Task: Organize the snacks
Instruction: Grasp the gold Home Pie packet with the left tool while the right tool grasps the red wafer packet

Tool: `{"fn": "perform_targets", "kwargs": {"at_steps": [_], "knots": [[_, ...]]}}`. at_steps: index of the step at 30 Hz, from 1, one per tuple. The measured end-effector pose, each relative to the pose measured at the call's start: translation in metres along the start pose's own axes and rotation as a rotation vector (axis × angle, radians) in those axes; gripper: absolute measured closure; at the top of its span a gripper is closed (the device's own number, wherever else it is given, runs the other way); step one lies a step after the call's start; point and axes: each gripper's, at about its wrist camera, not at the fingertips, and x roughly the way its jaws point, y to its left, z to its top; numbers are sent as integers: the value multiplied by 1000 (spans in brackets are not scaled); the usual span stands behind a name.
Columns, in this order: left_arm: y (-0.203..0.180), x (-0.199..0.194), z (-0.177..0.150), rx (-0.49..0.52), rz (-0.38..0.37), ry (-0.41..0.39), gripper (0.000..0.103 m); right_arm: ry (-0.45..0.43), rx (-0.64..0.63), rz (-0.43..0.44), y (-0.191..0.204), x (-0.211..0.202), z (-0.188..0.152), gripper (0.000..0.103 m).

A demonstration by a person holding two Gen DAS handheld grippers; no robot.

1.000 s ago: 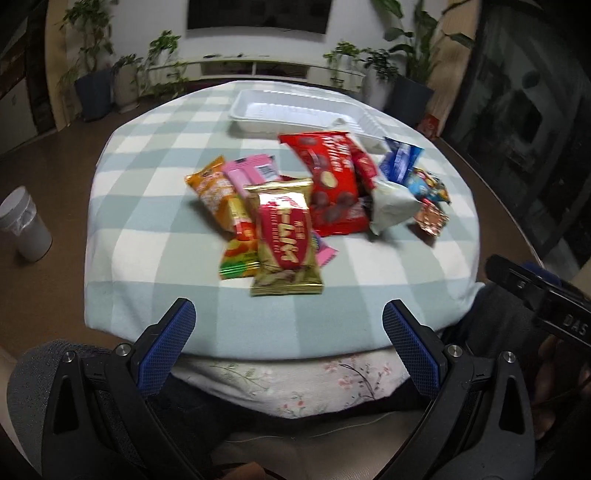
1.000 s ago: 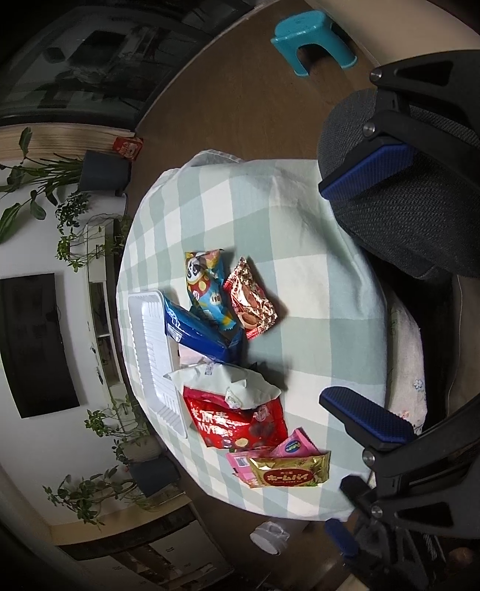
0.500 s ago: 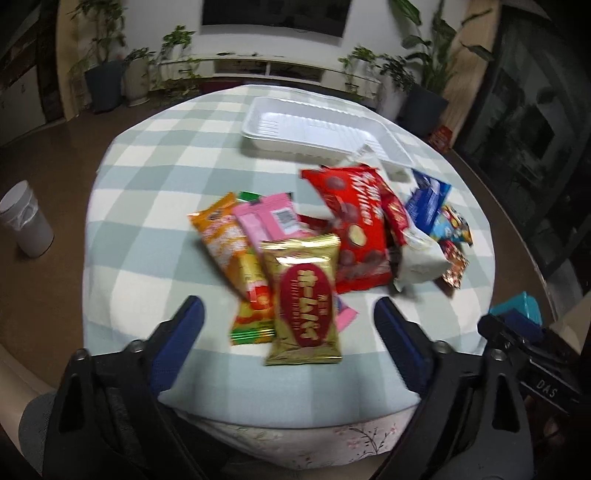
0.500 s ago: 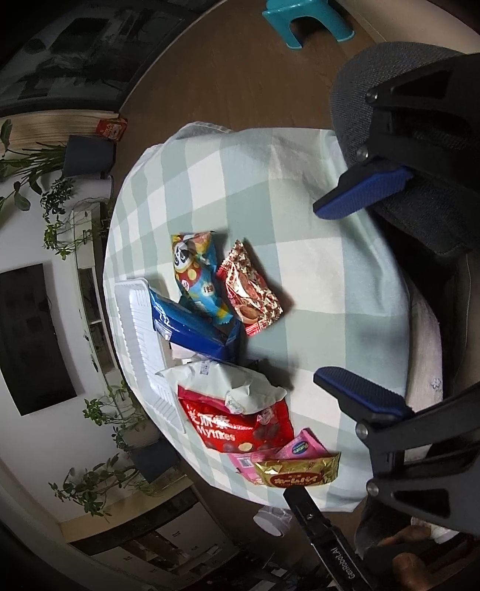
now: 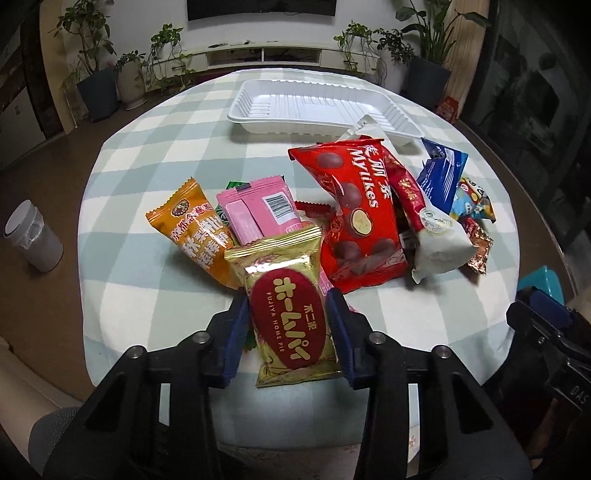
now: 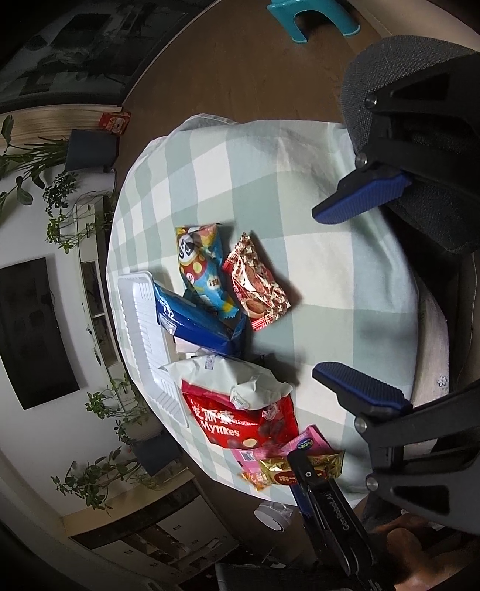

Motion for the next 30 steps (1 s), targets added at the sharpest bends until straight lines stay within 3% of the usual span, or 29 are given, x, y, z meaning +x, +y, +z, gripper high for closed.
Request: {"fn": "perform_targets", "kwargs": {"at_steps": [4, 15, 21, 25, 30], "knots": [[5, -2, -1, -11, -33, -7, 74, -1, -1, -1, 0, 0, 0, 27], [15, -13, -9, -44, -152, -40, 75, -15, 33, -20, -9, -2, 4, 32], [25, -23, -14, -61, -256, -103, 75, 10, 86, -44, -19, 6, 18, 33], [24, -33, -16, -41, -344, -173, 75, 58, 168, 9, -24, 23, 34, 33], [24, -34, -18, -40, -365, -190, 75, 99, 217, -10, -21, 46, 48, 33]]}}
